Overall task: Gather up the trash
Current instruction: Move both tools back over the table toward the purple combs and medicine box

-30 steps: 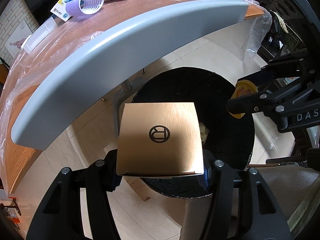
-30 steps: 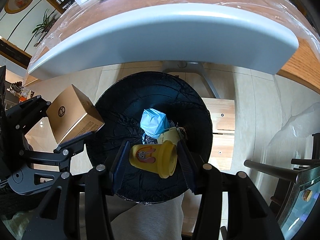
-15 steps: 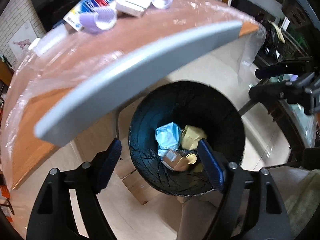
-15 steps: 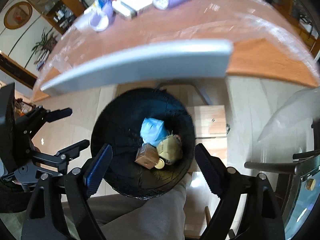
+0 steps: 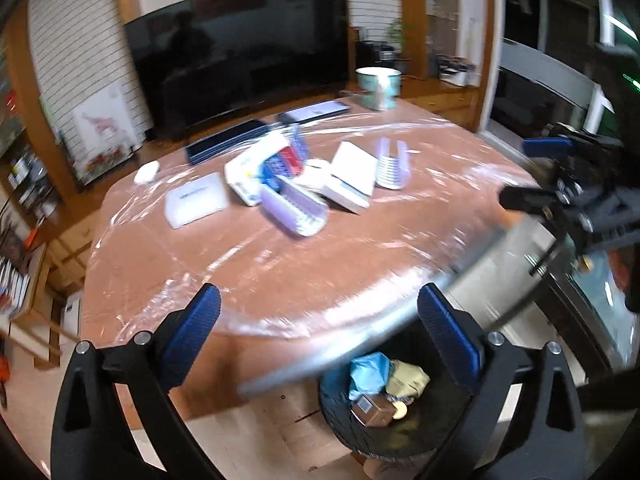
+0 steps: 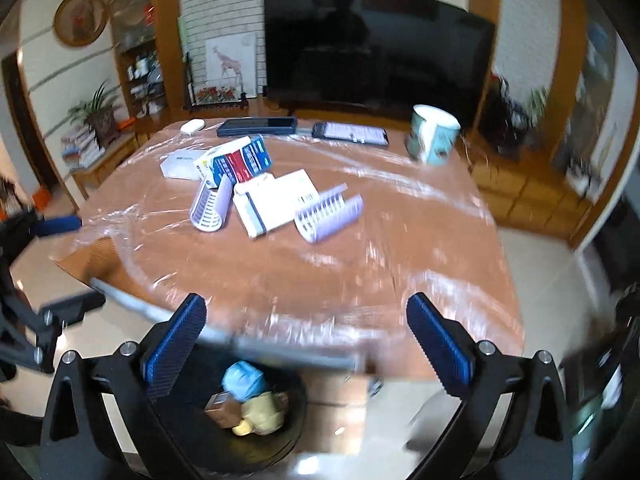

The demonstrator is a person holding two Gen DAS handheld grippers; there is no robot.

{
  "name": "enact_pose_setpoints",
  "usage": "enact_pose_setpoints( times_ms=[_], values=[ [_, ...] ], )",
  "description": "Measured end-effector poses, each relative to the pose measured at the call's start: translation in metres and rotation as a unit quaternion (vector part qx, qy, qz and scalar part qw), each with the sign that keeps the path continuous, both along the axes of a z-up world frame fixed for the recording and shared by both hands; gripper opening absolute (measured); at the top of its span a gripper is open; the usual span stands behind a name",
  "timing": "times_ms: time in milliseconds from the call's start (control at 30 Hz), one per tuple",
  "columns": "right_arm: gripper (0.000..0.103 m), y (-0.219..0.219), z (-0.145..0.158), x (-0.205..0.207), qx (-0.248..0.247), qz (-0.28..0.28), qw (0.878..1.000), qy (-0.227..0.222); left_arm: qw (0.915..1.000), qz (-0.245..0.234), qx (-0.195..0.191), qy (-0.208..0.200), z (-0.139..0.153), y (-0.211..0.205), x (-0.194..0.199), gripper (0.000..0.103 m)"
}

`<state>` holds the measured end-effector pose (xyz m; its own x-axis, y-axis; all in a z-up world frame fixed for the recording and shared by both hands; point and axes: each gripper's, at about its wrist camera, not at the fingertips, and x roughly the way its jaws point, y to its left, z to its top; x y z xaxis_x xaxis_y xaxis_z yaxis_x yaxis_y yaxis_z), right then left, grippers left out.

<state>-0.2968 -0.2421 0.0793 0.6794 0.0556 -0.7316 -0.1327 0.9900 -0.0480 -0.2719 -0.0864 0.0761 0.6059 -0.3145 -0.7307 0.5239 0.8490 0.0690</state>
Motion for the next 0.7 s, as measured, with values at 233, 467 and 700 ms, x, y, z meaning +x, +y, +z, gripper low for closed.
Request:
enact_pose_setpoints(
  times_ms=[233, 467, 700],
  values=[
    [0.099, 0.001, -0.011, 0.056, 0.035, 0.033, 0.998, 0.026, 0.9986, 0.050, 0.001, 0.018, -0.006, -0.002, 0.047, 0.099],
    [0.099, 0.012, -0.014, 0.108, 0.011, 0.101, 0.994, 0.049, 0.9965, 0.066, -0.008, 0.051, -0.021, -0.012, 0.088, 0.099],
    [0.099, 0.024, -0.036, 0.142, -0.021, 0.161, 0.983, 0.085, 0.9942, 0.080, -0.003, 0.072, -0.036, -0.023, 0.120, 0.099]
  ],
)
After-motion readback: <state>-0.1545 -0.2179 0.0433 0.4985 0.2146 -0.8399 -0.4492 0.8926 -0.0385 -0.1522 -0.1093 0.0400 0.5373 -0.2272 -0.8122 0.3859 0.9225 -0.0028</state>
